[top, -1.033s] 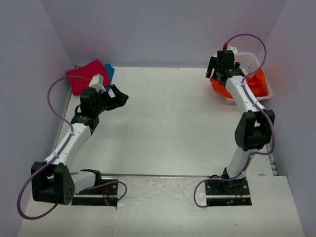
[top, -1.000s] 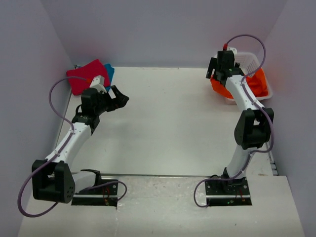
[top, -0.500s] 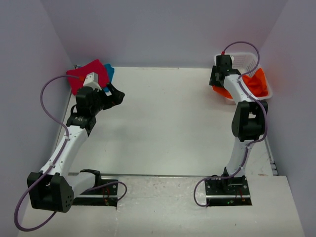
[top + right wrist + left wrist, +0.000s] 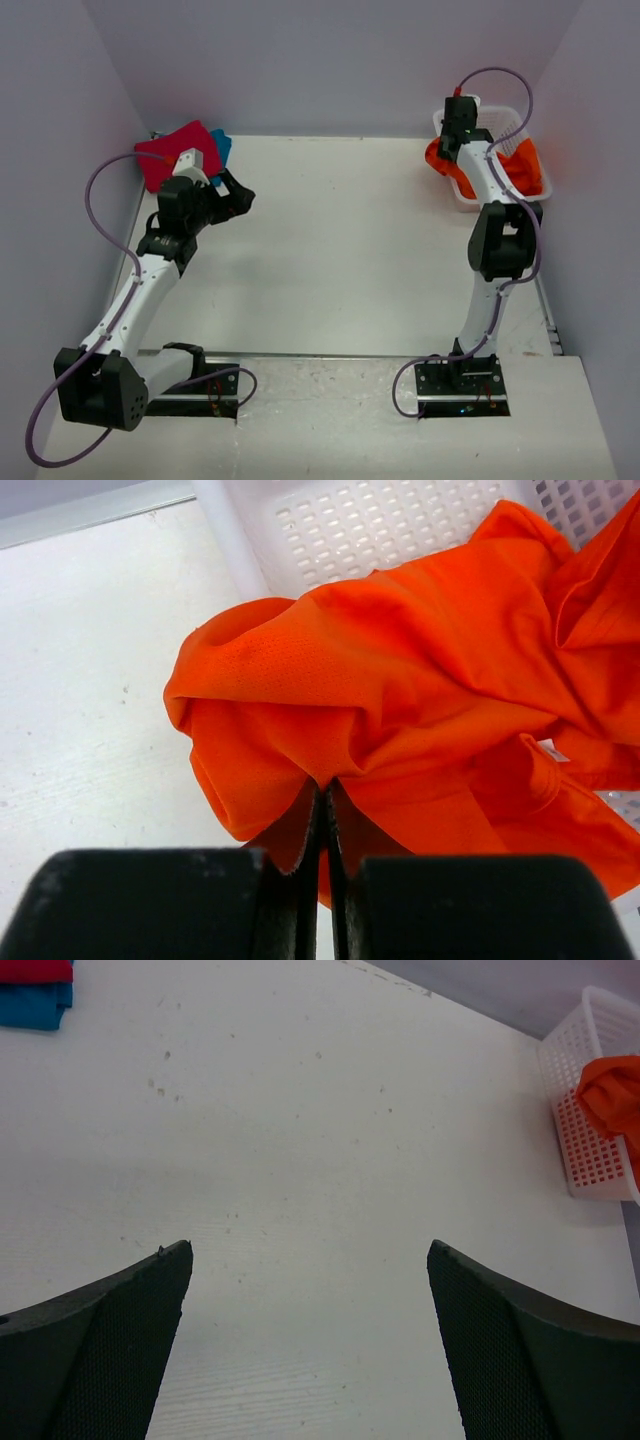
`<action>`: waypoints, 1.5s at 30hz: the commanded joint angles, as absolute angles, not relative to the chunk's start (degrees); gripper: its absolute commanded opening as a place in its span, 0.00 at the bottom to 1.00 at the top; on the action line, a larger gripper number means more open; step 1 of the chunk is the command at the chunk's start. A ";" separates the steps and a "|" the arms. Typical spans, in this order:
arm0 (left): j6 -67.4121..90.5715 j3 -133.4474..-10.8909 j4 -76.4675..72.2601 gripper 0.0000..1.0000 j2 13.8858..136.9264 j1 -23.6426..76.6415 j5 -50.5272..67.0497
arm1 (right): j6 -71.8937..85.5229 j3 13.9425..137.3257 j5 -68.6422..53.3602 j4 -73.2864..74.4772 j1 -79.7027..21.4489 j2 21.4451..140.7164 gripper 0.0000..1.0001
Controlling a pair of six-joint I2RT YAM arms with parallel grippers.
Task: Fold and stack the t-shirts
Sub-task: Grab crumpled tshirt from bin with the right arm, then move the tshirt to the center of the board
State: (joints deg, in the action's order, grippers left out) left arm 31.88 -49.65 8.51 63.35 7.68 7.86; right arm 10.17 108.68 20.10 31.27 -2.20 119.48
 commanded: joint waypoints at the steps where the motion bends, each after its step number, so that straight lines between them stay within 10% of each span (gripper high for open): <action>1: 30.24 -52.03 8.61 1.00 63.71 9.40 6.07 | 8.44 110.92 21.35 27.35 -2.72 113.40 0.00; 18: 32.08 -56.42 15.11 1.00 70.05 12.30 5.71 | -10.90 142.82 26.90 35.24 -24.06 89.22 0.00; 31: 28.74 -67.39 24.69 1.00 54.58 20.39 -5.80 | 9.31 110.59 -11.95 43.42 -27.95 59.51 0.00; 41: 28.21 -69.08 27.78 1.00 50.10 20.48 -13.80 | 6.59 103.59 -16.08 39.29 -33.04 76.52 0.00; 43: 28.30 -70.04 28.03 1.00 50.71 20.48 -13.01 | 6.24 110.09 -16.18 41.03 -33.13 88.72 0.24; 45: 28.21 -70.49 28.91 1.00 51.85 20.48 -11.00 | 5.89 121.83 -13.38 43.14 -33.13 99.77 0.70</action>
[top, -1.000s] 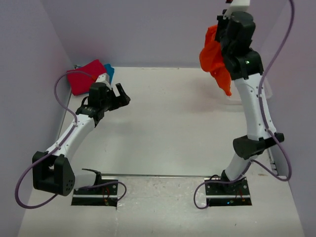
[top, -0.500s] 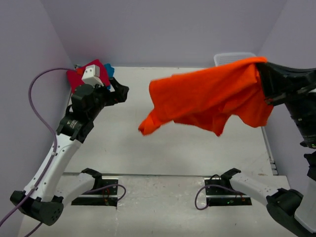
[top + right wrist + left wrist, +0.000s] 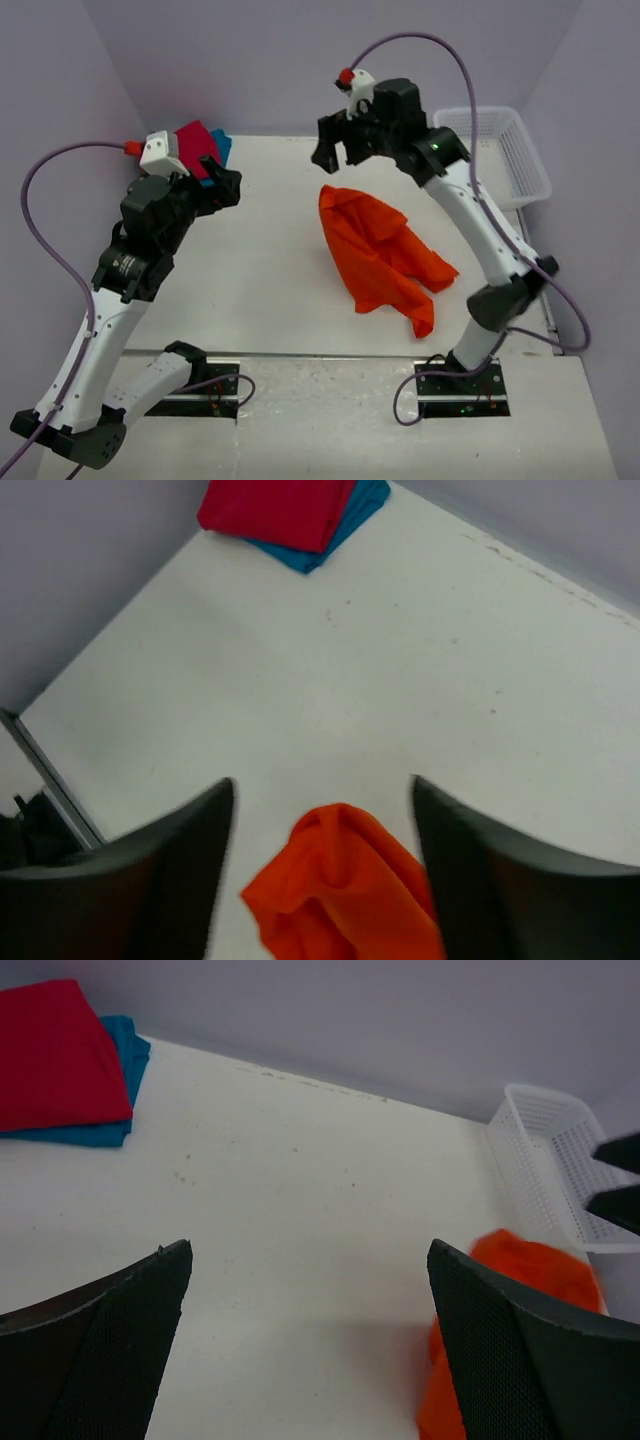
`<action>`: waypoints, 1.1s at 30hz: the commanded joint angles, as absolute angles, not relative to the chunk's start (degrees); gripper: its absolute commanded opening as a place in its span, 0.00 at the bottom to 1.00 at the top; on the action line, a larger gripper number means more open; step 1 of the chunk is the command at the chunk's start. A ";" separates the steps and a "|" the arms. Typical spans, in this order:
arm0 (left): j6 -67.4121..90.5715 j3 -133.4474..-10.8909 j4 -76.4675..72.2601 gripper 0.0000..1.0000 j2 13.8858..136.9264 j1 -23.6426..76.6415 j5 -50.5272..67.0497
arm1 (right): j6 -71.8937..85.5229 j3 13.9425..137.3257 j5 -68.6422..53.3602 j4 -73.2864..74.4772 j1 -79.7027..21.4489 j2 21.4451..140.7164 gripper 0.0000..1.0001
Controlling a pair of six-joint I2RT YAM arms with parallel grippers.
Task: Fold and stack the t-shirts
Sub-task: Move the tshirt to the center of the board, then flatten out the tshirt
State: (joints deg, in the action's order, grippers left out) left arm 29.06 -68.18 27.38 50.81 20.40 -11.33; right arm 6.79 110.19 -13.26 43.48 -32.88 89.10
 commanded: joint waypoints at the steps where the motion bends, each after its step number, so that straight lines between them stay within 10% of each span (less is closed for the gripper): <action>1: 28.21 -71.45 29.87 1.00 52.46 20.48 -10.81 | 5.28 125.56 -9.44 46.03 -33.22 102.63 0.99; 7: 26.20 -68.65 32.52 1.00 54.49 20.92 -8.79 | 8.25 119.30 12.19 43.78 -32.79 99.44 0.99; 12: 27.07 -64.60 29.27 1.00 58.35 25.82 -6.84 | 18.43 87.85 8.89 35.52 -28.31 85.54 0.99; 18: 34.07 -72.75 39.01 1.00 68.80 45.09 -34.19 | 23.36 65.58 1.31 30.23 -26.63 79.10 0.61; 24: 36.91 -65.60 26.85 1.00 72.96 41.93 -10.47 | 26.89 50.29 0.62 25.93 -27.42 72.87 0.60; 33: 38.93 -64.52 31.03 0.99 70.58 42.19 -22.15 | 27.60 41.23 -4.66 22.86 -33.13 65.92 0.45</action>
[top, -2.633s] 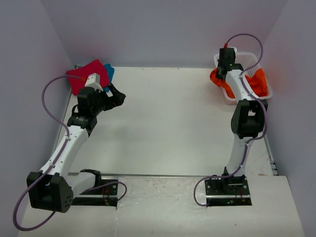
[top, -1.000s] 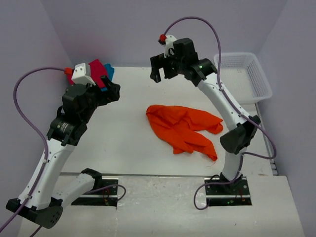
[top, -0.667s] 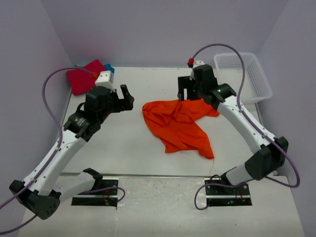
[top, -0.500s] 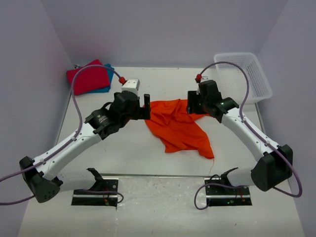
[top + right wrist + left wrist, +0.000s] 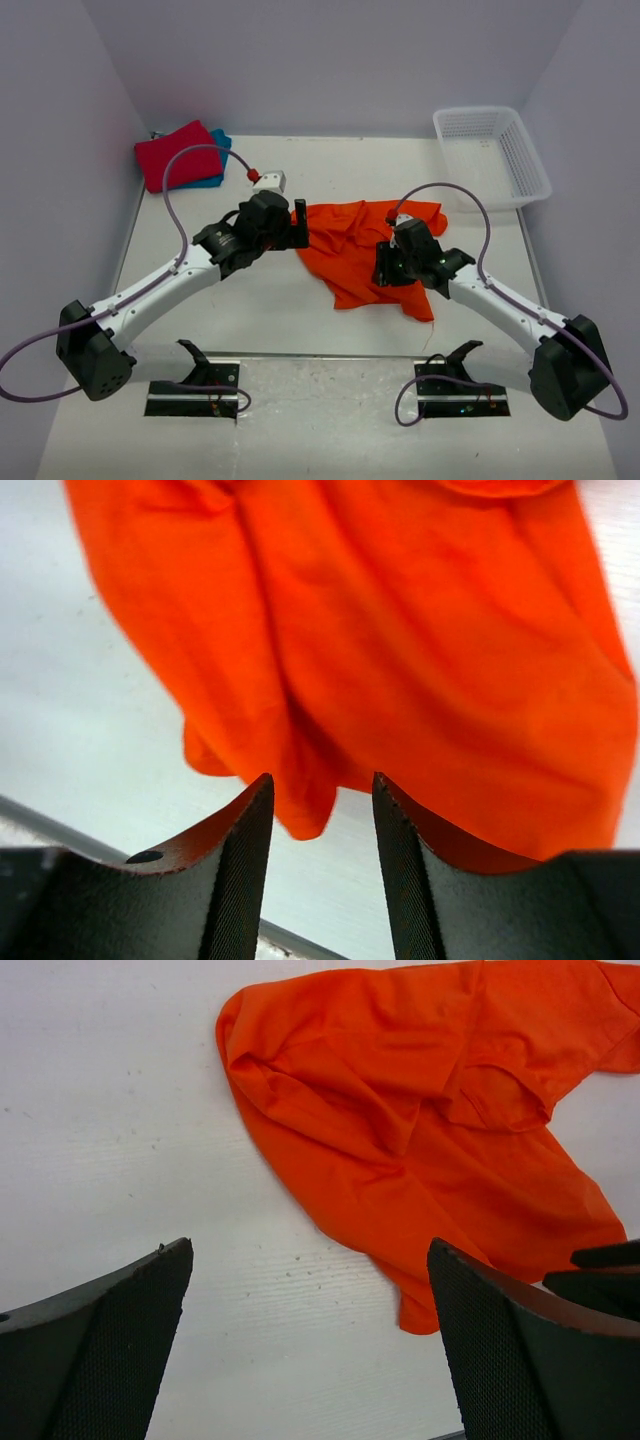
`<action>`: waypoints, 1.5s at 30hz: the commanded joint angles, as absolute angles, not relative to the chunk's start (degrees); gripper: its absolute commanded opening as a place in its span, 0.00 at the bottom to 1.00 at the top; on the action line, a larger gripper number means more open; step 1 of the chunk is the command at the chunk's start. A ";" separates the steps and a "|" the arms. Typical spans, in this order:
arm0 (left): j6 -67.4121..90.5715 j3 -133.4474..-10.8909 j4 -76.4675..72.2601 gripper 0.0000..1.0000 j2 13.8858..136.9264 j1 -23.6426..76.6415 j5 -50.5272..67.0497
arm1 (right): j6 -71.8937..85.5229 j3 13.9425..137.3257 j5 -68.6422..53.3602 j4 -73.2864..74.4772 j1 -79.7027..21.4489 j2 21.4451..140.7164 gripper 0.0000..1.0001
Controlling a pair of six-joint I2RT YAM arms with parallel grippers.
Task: Fold and stack the t-shirts
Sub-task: Flatten out the tshirt
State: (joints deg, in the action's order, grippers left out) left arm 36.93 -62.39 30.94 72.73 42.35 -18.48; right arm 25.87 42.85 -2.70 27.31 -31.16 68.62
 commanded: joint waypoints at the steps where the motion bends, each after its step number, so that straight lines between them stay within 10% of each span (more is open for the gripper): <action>1: 39.20 -64.08 30.76 0.98 69.62 42.27 -22.76 | 27.68 40.35 -4.40 22.50 -33.40 65.31 0.46; 20: 38.23 -63.54 31.90 1.00 66.10 42.19 -22.94 | 29.97 39.11 -3.78 20.31 -39.55 71.36 0.47; 33: 37.27 -62.32 32.17 1.00 65.21 42.19 -23.38 | 30.41 44.37 -0.36 22.32 -42.36 74.10 0.00; 45: 37.62 -62.58 33.83 0.91 63.90 42.19 -26.36 | 17.26 78.10 9.93 39.45 -46.41 69.25 0.00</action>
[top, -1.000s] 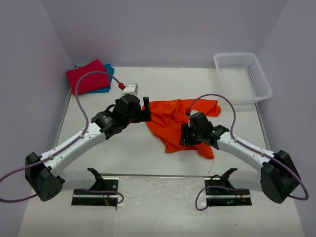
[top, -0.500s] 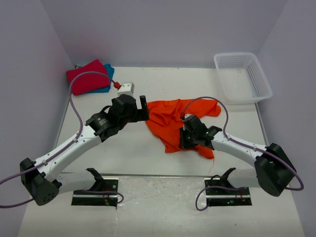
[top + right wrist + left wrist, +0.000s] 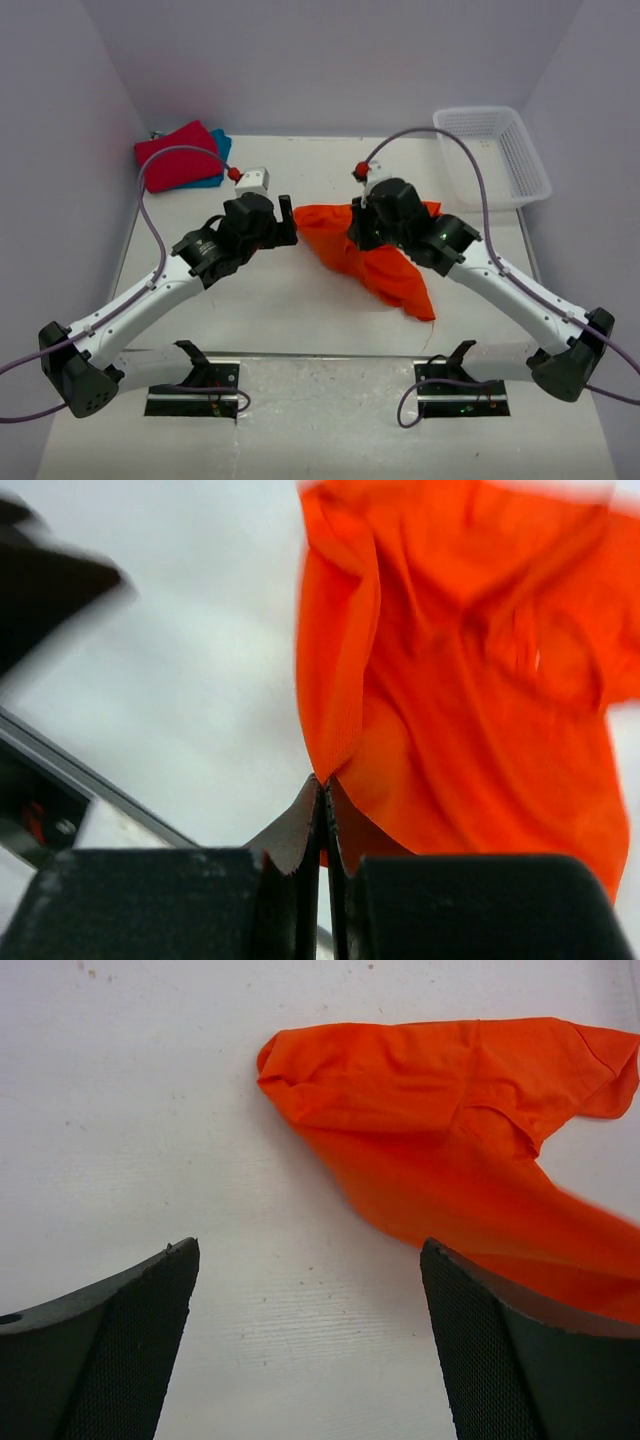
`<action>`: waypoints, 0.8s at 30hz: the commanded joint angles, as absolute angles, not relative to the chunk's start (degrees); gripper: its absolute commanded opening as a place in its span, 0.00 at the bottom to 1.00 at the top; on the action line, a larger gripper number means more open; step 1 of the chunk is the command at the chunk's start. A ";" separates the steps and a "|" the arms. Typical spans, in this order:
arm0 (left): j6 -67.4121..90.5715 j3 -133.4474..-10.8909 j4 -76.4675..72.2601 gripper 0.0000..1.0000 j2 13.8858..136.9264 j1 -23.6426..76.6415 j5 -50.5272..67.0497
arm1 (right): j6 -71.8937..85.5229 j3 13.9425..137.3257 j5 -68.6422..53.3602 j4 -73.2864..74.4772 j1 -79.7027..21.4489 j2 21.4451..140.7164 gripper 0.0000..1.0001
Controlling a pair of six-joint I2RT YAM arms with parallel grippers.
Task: Fold and stack the t-shirts
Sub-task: Flatten out the tshirt
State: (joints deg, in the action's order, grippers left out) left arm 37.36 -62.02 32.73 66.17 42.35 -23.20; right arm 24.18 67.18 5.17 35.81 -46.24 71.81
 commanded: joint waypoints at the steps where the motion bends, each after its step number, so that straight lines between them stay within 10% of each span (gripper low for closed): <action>1: 37.97 -63.01 34.45 0.90 63.55 42.19 -27.85 | 13.75 84.83 10.28 40.07 -46.32 70.82 0.00; 10: 38.94 -63.90 40.78 0.89 59.34 42.10 -34.71 | 1.33 117.83 11.59 46.32 -46.32 79.01 0.00; 24: 37.53 -63.72 40.08 0.89 59.85 42.19 -32.52 | -13.26 129.73 42.62 40.61 -45.62 69.72 0.00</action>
